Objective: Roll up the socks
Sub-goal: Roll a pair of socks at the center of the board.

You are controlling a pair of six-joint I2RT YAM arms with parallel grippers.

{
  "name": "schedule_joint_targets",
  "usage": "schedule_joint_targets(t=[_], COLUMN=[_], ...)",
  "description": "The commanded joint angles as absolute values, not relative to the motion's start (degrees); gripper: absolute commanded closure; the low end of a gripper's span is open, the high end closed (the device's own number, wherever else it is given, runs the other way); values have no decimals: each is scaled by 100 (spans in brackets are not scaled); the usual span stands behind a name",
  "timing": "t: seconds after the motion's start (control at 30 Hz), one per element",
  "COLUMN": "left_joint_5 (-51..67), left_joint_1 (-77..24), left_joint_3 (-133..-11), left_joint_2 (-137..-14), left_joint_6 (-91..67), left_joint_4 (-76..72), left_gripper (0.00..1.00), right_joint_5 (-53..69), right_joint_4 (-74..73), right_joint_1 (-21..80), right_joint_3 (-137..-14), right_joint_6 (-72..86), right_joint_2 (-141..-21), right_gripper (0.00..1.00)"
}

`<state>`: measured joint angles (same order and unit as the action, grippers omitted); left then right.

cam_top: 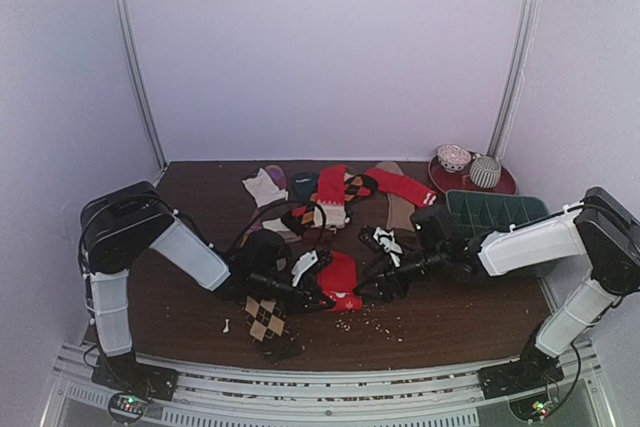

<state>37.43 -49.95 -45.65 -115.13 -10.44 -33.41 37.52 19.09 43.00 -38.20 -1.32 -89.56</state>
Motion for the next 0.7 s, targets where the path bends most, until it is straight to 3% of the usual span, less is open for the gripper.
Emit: schedule_joint_targets(t=[0.0, 0.2, 0.47, 0.67], left_joint_5=[3594, 3629, 3696, 3709], left_joint_1=[-4957, -4950, -4940, -4939], left_joint_3=[-4269, -4228, -4210, -4243], left_joint_2=[-11903, -11912, -11918, -11912], left_joint_6=[-1317, -1337, -1310, -1243], left_joint_4=[-2352, -2326, -2330, -2261], left_gripper=[100, 100, 100, 100], right_joint_5=[3439, 2969, 2413, 2610], right_joint_4=[2663, 2316, 2956, 2936], right_joint_1=[4619, 4903, 4934, 4935], right_joint_3=[-3767, -4063, -3703, -3684], right_joint_6=[-991, -1488, -1381, -1349], right_joint_2=[-9120, -9664, -9814, -9960], right_gripper=[35, 32, 32, 44])
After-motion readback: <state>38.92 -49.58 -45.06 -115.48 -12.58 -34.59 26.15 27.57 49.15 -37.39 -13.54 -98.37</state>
